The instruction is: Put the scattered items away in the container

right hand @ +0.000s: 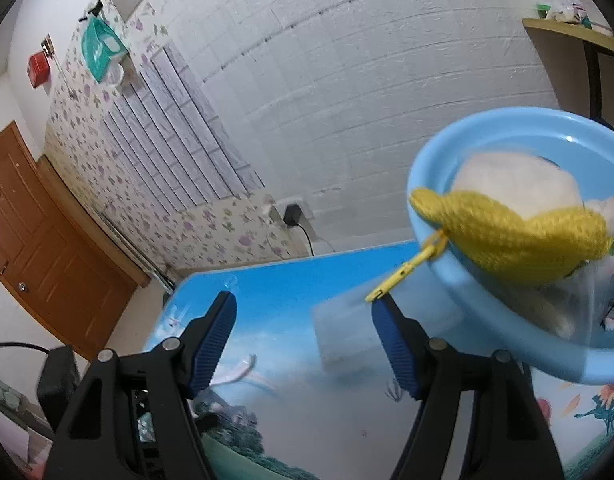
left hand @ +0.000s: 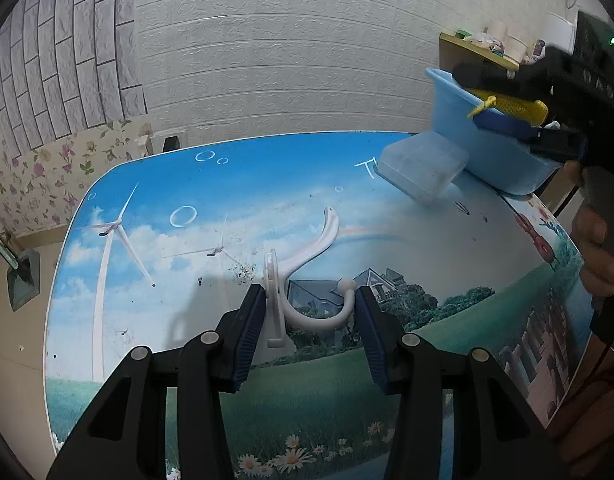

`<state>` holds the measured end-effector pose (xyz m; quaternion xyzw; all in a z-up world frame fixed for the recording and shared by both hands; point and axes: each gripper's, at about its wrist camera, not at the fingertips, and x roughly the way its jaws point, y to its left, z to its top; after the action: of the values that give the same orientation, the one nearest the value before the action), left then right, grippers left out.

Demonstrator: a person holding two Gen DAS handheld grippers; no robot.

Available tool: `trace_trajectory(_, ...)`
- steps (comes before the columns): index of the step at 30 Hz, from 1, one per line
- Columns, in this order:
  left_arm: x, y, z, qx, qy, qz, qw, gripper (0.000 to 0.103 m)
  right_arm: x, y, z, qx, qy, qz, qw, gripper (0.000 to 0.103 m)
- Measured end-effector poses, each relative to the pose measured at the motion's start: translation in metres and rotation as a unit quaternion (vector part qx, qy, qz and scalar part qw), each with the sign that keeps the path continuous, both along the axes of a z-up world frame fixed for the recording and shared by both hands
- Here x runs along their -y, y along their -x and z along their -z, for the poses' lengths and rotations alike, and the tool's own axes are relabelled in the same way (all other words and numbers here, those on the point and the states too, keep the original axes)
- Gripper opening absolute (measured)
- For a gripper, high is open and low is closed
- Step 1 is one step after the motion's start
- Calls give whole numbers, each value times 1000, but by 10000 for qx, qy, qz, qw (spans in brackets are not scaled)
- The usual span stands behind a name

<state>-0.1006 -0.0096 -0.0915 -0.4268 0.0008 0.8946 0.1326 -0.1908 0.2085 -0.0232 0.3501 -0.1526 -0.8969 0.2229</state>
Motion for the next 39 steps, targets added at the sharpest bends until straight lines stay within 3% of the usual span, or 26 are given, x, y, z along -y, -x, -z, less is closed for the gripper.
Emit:
trace_trajectory(3, -1, 0, 0, -1, 16, 6, 10000, 45, 3, -1, -9, -228, -68, 37, 9997, 70)
trace_trajectory(15, -1, 1, 0, -3, 35, 12, 10000, 45, -24, 14, -32, -419, 12, 482, 9980, 71)
trace_trajectory(18, -1, 1, 0, 1, -6, -1, 10000, 45, -23, 8, -31, -364, 17, 267, 9990, 71)
trace_trajectory(22, 2, 4, 0, -19, 48, -79, 10000, 46, -4, -7, -23, -331, -409, -21, 9986, 71)
trace_trajectory(28, 13, 8, 0, 24, 53, -175, 9998, 46, 13, -5, -5, 219, -698, -49, 9973, 71)
trace_trajectory(32, 21, 11, -1, 75, 43, -230, 9997, 46, 16, 1, 11, 658, -1044, 479, 9912, 76)
trace_trajectory(37, 25, 20, -1, 159, 148, -234, 9995, 46, 22, 11, 27, 1142, -1114, 783, 9841, 79)
trace_trajectory(39, 24, 25, -1, 137, 337, -211, 9991, 46, 21, 15, 31, 1300, -938, 1010, 9819, 93)
